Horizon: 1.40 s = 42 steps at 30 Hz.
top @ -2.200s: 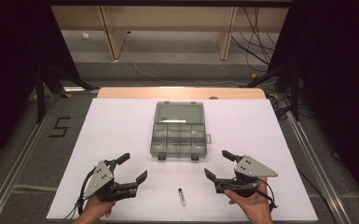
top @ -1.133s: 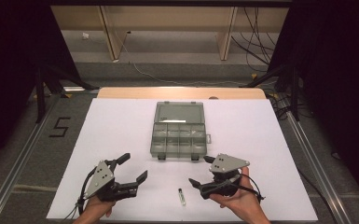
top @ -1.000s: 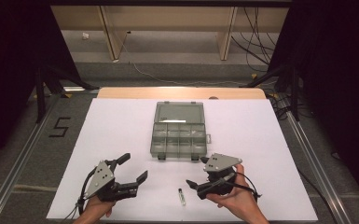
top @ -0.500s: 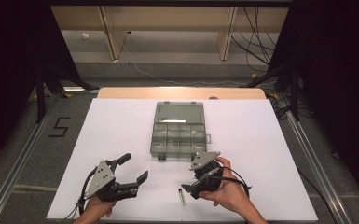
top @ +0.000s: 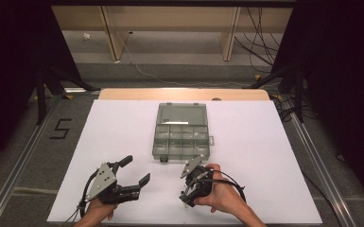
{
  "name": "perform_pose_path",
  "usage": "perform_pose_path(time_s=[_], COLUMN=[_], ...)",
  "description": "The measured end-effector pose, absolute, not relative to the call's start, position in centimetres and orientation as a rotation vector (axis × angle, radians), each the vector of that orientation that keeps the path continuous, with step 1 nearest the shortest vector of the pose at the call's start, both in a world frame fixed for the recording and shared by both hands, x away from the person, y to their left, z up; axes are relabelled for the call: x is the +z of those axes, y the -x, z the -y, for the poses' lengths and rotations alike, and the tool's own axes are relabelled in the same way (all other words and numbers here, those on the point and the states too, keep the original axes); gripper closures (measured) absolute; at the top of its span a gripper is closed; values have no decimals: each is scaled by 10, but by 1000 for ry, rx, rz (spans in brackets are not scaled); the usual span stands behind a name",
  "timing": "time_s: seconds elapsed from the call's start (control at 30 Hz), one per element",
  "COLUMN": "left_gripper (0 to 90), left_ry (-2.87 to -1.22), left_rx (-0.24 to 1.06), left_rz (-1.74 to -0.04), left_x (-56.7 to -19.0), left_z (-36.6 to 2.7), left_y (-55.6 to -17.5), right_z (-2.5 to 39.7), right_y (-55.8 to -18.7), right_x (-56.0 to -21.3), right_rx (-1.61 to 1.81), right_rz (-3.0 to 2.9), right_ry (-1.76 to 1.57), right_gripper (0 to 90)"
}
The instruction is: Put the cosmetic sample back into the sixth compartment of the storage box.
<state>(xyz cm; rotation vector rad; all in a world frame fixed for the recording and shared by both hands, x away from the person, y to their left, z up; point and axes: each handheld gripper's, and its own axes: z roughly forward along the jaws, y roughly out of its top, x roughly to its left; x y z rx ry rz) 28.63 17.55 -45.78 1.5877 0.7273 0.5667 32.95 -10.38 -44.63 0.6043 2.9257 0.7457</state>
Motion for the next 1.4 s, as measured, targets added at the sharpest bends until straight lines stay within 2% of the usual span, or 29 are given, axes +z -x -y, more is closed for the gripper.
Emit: perform_pose_path(time_s=[0.3, 0.83, 1.07, 1.4], left_gripper=[151, 151, 151, 151], left_ry=[-1587, -1586, -1587, -1587], left_rx=[571, 572, 570, 567], left_rz=[-727, -726, -725, -726], left_x=[-458, -457, -457, -458], left_z=[-176, -176, -176, -176], left_y=[-286, -286, -286, -286], right_z=[93, 86, 85, 86], right_y=[-328, -325, -324, -323], right_x=[-455, -460, -462, -461], right_rx=[634, 560, 543, 502], right_rz=[-2975, -3026, -3048, -3028], right_ry=[-595, -562, -531, -499], right_gripper=[326, 463, 597, 727])
